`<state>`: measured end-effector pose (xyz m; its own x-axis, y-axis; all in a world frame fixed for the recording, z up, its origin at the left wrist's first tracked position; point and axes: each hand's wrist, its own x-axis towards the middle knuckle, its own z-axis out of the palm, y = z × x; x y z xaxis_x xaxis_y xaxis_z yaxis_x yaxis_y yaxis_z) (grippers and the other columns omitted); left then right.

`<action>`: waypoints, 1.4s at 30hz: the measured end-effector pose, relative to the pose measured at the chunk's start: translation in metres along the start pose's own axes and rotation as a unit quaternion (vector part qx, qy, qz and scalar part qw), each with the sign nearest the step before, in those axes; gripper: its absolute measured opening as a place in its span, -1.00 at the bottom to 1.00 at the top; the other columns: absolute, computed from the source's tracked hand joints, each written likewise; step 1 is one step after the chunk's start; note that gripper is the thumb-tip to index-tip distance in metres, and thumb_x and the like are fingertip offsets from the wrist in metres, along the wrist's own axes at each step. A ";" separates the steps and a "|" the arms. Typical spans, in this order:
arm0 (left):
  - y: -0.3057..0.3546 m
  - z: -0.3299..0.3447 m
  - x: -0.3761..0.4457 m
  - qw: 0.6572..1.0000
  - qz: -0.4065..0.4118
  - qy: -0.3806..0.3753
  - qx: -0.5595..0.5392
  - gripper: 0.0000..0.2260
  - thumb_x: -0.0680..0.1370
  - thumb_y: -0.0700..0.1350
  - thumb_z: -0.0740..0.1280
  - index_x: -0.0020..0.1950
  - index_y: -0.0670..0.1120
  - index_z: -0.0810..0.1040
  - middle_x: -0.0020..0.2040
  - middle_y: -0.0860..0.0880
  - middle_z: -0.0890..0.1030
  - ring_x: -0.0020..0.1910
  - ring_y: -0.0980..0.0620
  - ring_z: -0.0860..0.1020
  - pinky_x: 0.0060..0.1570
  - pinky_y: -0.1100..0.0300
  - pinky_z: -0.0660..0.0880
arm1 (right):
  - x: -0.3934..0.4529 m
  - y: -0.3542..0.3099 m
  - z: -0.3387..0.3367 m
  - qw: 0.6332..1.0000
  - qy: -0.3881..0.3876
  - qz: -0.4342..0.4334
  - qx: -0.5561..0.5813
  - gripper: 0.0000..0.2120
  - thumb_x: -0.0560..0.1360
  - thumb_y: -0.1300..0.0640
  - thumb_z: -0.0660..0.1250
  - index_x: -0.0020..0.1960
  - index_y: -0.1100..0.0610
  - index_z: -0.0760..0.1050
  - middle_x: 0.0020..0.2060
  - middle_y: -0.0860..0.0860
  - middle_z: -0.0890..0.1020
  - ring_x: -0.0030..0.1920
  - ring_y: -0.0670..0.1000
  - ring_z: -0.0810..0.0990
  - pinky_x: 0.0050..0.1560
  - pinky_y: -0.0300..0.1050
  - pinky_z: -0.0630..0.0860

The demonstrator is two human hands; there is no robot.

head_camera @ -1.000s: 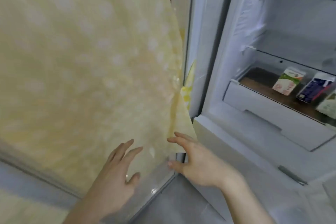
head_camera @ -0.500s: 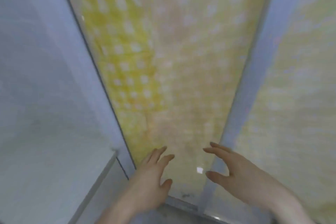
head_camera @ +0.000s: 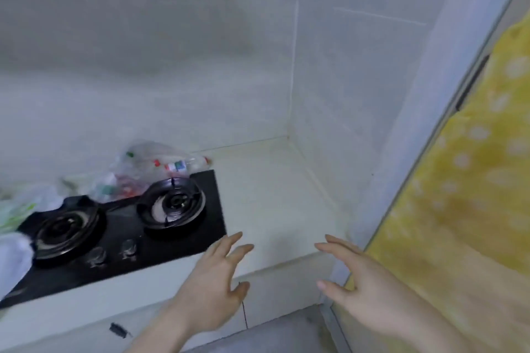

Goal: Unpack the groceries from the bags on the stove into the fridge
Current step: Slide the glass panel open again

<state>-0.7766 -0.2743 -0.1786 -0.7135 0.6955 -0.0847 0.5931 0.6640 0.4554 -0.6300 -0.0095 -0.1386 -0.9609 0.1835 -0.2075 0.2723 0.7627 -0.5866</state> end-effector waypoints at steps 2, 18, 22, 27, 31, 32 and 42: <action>-0.013 -0.006 -0.020 0.997 -0.067 0.024 -0.003 -0.40 0.59 0.08 0.32 0.60 0.19 0.20 0.65 0.19 0.03 0.64 0.07 0.02 0.59 0.16 0.08 | 0.022 -0.006 0.003 0.998 -0.034 -0.049 -0.005 -0.48 0.57 -0.21 0.36 0.46 -0.38 0.24 0.48 -0.47 0.11 0.53 -0.33 0.19 0.44 -0.39 0.10; -0.074 -0.050 -0.172 0.930 -0.311 0.197 0.003 -0.42 0.60 0.10 0.33 0.59 0.24 0.20 0.63 0.23 0.03 0.60 0.14 0.11 0.51 0.24 0.17 | 0.113 -0.144 0.067 0.944 -0.171 -0.278 -0.049 -0.45 0.61 -0.15 0.34 0.55 -0.24 0.26 0.51 -0.38 0.15 0.51 -0.31 0.22 0.39 -0.45 0.07; -0.102 -0.066 -0.202 0.914 -0.339 0.222 0.010 -0.43 0.60 0.11 0.33 0.57 0.26 0.20 0.59 0.30 0.02 0.59 0.14 0.12 0.49 0.19 0.23 | 0.120 -0.182 0.092 0.935 -0.189 -0.299 -0.036 -0.45 0.60 -0.16 0.35 0.54 -0.25 0.26 0.48 -0.41 0.13 0.45 -0.36 0.20 0.39 -0.44 0.07; -0.138 -0.075 -0.214 0.915 -0.340 0.216 0.003 -0.43 0.59 0.13 0.33 0.56 0.28 0.20 0.63 0.27 0.01 0.58 0.17 0.12 0.50 0.18 0.23 | 0.135 -0.205 0.120 0.939 -0.179 -0.292 -0.027 -0.47 0.60 -0.17 0.35 0.52 -0.29 0.27 0.47 -0.45 0.13 0.43 -0.36 0.23 0.39 -0.44 0.15; -0.163 -0.081 -0.208 0.919 -0.336 0.206 -0.008 -0.43 0.60 0.13 0.33 0.57 0.27 0.20 0.63 0.27 0.00 0.59 0.17 0.09 0.50 0.22 0.20 | 0.154 -0.209 0.137 0.941 -0.190 -0.278 -0.025 -0.46 0.58 -0.18 0.36 0.51 -0.31 0.27 0.51 -0.43 0.13 0.48 -0.31 0.25 0.48 -0.33 0.22; -0.169 -0.083 -0.203 0.919 -0.334 0.208 -0.011 -0.43 0.60 0.12 0.33 0.57 0.26 0.20 0.63 0.26 0.01 0.59 0.18 0.09 0.50 0.24 0.19 | 0.163 -0.209 0.140 0.941 -0.194 -0.275 -0.027 -0.45 0.58 -0.19 0.36 0.51 -0.31 0.27 0.51 -0.43 0.12 0.48 -0.31 0.25 0.49 -0.31 0.23; -0.235 -0.101 -0.125 0.918 -0.338 0.204 -0.034 -0.42 0.59 0.12 0.33 0.57 0.28 0.20 0.62 0.28 0.02 0.58 0.19 0.11 0.50 0.27 0.19 | 0.318 -0.230 0.162 0.952 -0.199 -0.233 -0.010 -0.35 0.56 -0.14 0.41 0.58 -0.24 0.24 0.55 -0.34 0.18 0.53 -0.22 0.25 0.56 -0.11 0.29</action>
<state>-0.8649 -0.5447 -0.1854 -0.9986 -0.0389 -0.0364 -0.0516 0.8776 0.4767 -0.9901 -0.2264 -0.1964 -0.8809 -0.4235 -0.2111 -0.1834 0.7168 -0.6727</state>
